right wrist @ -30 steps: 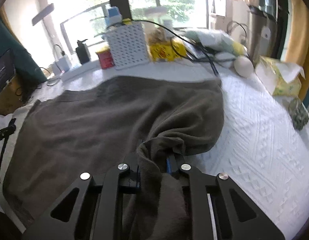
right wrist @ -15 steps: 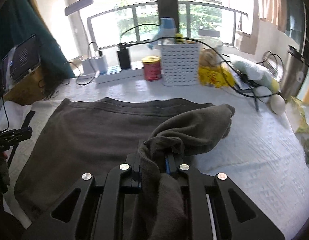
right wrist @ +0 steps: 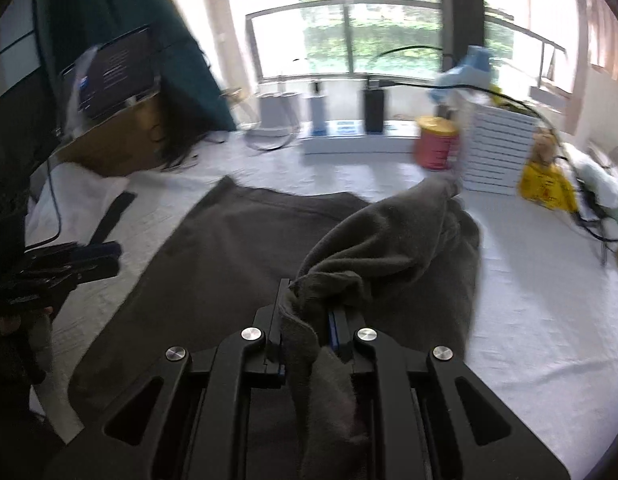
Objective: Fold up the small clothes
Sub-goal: 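Grasp the grey shirt's side with the right gripper and fold it over lengthwise, then open the right gripper and release the folded-over side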
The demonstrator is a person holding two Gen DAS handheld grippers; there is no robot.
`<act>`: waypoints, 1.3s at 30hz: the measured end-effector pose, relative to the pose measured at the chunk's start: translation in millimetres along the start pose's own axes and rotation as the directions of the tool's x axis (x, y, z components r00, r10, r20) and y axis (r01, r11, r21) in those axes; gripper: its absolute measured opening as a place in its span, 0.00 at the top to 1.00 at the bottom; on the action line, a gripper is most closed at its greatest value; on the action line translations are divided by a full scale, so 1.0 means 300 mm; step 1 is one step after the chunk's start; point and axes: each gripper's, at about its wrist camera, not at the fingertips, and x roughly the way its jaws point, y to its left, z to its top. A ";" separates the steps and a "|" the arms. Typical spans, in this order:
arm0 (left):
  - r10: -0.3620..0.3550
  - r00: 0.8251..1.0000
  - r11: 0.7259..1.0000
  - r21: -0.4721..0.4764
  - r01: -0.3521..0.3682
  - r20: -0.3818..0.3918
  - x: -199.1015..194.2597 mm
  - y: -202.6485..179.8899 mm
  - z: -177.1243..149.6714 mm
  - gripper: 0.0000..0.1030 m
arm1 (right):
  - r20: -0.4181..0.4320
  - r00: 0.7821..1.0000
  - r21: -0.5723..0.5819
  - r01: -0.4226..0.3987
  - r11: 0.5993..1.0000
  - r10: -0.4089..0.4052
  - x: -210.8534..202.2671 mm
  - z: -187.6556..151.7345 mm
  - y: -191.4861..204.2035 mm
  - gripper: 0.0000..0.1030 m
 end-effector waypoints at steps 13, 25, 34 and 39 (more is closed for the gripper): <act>0.026 0.999 0.998 -0.066 -0.023 0.046 -0.080 0.084 -0.021 0.62 | -0.081 0.981 -0.090 -0.181 0.979 0.174 0.096 0.050 0.269 0.86; 0.065 0.998 0.994 -0.087 -0.063 0.018 -0.092 0.067 -0.038 0.62 | -0.012 0.973 -0.095 -0.230 0.968 0.230 -0.095 0.015 0.256 0.75; 0.008 0.999 1.000 0.021 -0.009 0.042 -0.077 -0.120 0.007 0.61 | 0.099 0.988 0.029 -0.118 0.993 0.115 -0.267 -0.069 0.031 0.29; -0.099 0.995 0.988 0.122 0.096 0.023 -0.028 -0.277 0.033 0.45 | 0.070 0.997 0.149 -0.048 0.988 0.037 -0.260 -0.157 -0.109 0.29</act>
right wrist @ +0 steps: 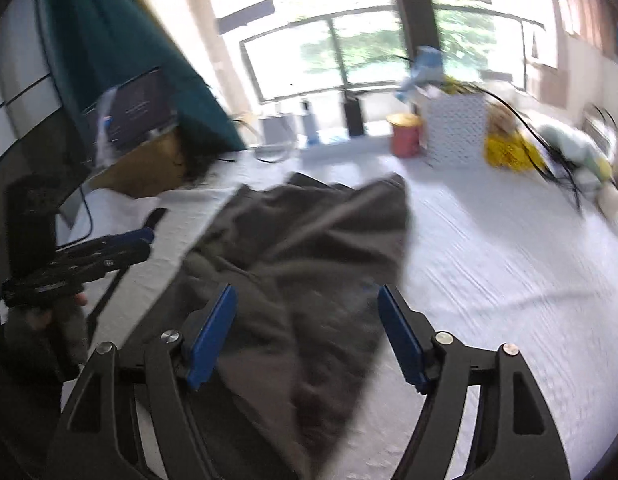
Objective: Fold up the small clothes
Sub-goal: 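Open the right gripper and release the folded-over side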
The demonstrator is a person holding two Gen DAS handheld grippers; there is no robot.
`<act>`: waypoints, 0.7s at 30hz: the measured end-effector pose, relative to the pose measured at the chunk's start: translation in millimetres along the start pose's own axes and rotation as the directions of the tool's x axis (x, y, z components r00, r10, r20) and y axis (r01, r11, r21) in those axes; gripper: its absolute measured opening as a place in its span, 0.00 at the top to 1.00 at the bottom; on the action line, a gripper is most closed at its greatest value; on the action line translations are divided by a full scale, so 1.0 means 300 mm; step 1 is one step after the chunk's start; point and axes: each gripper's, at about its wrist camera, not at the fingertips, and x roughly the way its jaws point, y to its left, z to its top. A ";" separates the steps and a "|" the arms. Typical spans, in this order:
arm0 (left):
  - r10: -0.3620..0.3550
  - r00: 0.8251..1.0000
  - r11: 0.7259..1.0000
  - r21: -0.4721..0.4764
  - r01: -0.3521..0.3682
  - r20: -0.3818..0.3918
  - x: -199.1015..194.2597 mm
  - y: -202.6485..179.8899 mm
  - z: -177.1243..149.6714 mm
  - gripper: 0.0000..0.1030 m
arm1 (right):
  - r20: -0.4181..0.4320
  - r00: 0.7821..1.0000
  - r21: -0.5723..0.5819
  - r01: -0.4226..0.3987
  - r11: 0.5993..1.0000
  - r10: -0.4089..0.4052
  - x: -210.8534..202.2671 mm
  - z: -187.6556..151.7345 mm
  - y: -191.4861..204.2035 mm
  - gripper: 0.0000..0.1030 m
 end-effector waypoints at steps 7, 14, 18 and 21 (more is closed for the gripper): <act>-0.111 0.982 0.992 0.043 0.119 -0.153 0.209 -0.079 -0.019 0.45 | -0.012 1.000 0.079 0.028 0.997 -0.027 -0.010 -0.059 -0.105 0.29; -0.118 0.977 0.991 0.036 0.126 -0.179 0.154 -0.035 -0.069 0.93 | -0.031 0.999 0.091 0.016 0.996 -0.013 0.002 -0.097 -0.120 0.29; -0.102 0.986 0.993 0.047 0.109 -0.134 0.007 -0.037 -0.082 0.96 | -0.066 0.998 0.069 0.007 0.998 -0.002 0.035 -0.118 -0.095 0.29; -0.071 0.989 0.996 0.049 0.078 -0.126 -0.081 -0.036 -0.106 0.96 | -0.084 0.996 0.051 -0.003 0.999 0.007 0.053 -0.138 -0.072 0.29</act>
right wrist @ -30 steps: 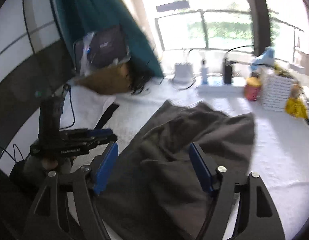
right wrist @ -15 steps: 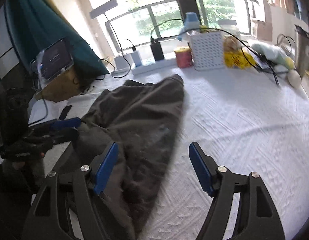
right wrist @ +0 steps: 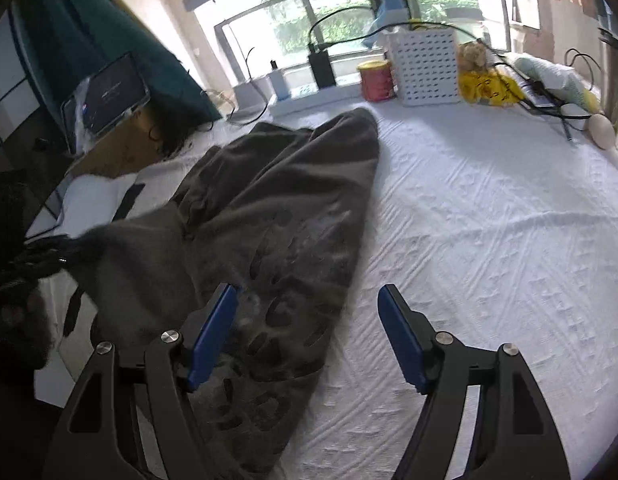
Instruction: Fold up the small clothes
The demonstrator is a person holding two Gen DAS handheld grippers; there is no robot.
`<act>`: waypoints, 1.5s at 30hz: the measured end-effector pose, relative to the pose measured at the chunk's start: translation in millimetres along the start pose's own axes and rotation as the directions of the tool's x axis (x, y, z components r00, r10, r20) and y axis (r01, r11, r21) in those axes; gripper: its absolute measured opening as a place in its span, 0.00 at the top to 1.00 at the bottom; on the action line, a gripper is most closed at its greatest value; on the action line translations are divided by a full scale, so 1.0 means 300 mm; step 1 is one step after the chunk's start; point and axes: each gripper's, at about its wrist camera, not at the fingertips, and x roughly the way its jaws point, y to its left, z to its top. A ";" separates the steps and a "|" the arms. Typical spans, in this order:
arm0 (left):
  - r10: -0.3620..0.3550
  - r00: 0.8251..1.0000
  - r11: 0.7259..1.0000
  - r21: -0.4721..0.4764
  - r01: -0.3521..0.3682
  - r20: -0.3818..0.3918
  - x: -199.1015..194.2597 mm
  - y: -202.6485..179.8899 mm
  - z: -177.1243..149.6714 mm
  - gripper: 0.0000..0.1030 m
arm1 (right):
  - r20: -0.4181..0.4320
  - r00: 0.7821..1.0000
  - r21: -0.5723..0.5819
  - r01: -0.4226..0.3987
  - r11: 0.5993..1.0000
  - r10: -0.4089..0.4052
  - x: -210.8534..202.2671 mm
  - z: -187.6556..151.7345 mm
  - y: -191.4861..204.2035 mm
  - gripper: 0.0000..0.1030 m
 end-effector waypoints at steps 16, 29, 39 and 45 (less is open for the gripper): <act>0.082 0.987 0.988 -0.120 -0.099 -0.140 -0.063 0.080 -0.267 0.96 | -0.062 0.996 -0.105 0.052 0.993 -0.059 0.056 -0.071 0.100 0.29; 0.135 0.991 0.984 -0.112 -0.136 -0.019 -0.040 0.103 -0.076 0.63 | -0.018 0.997 -0.082 0.073 0.994 -0.074 0.054 0.011 0.064 0.29; 0.226 0.972 0.973 -0.030 -0.228 -0.060 0.148 0.217 0.093 0.63 | -0.008 0.995 -0.041 0.095 0.995 -0.095 0.083 0.093 -0.022 0.29; 0.271 0.954 0.963 0.050 -0.267 -0.129 0.311 0.293 0.154 0.63 | -0.011 0.995 -0.030 0.098 0.995 -0.099 0.115 0.132 -0.058 0.29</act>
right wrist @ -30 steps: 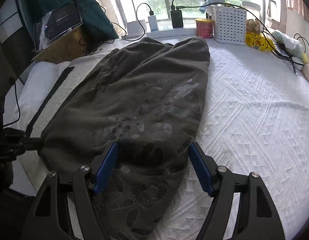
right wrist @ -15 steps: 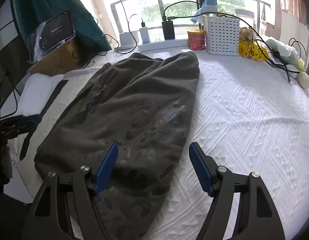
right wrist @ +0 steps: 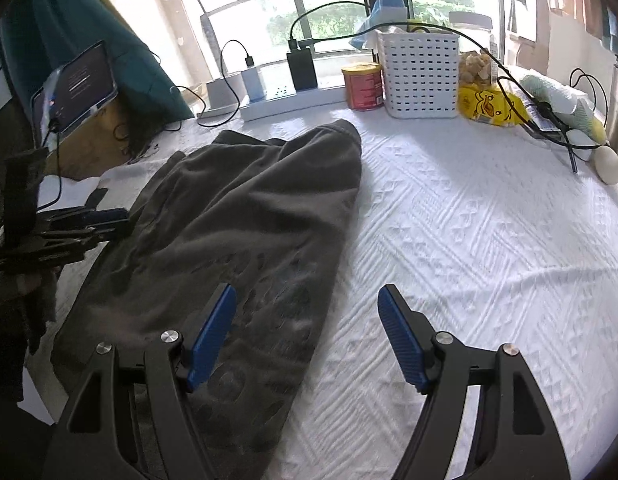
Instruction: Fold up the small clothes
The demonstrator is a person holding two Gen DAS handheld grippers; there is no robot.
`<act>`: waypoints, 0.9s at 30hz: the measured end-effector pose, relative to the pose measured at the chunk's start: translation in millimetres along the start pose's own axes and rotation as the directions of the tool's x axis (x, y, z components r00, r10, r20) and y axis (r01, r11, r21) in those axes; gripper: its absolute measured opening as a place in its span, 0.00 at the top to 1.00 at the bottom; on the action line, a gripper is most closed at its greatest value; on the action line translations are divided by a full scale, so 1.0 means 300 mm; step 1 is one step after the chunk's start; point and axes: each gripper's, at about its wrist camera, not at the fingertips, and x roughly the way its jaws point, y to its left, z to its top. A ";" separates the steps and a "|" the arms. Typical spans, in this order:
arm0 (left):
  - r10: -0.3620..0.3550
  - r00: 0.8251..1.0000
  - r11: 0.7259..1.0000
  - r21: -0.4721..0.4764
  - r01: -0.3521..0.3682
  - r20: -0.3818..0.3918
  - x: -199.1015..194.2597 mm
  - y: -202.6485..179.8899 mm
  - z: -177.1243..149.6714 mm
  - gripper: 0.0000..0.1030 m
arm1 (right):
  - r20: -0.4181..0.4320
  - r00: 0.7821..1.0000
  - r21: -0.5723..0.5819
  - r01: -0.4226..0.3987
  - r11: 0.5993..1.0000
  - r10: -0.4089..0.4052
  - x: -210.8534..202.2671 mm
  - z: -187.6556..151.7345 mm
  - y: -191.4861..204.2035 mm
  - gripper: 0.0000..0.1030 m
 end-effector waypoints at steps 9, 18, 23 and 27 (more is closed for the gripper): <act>0.036 0.999 0.997 0.071 -0.035 -0.016 0.152 0.009 0.130 0.63 | -0.033 0.999 0.011 -0.003 1.000 0.004 0.073 0.032 -0.024 0.29; 0.005 0.993 0.997 0.078 -0.014 0.115 0.102 0.013 0.170 0.97 | -0.041 0.999 0.000 0.001 1.000 -0.001 0.101 0.059 -0.018 0.29; 0.035 0.982 0.999 0.016 -0.039 0.186 0.030 0.078 0.161 0.97 | -0.054 0.999 -0.008 0.005 1.000 -0.005 0.129 0.075 -0.013 0.29; 0.069 0.982 0.997 -0.031 -0.065 0.178 0.023 0.137 0.139 0.97 | -0.050 0.999 -0.023 -0.004 1.000 0.002 0.142 0.100 0.003 0.29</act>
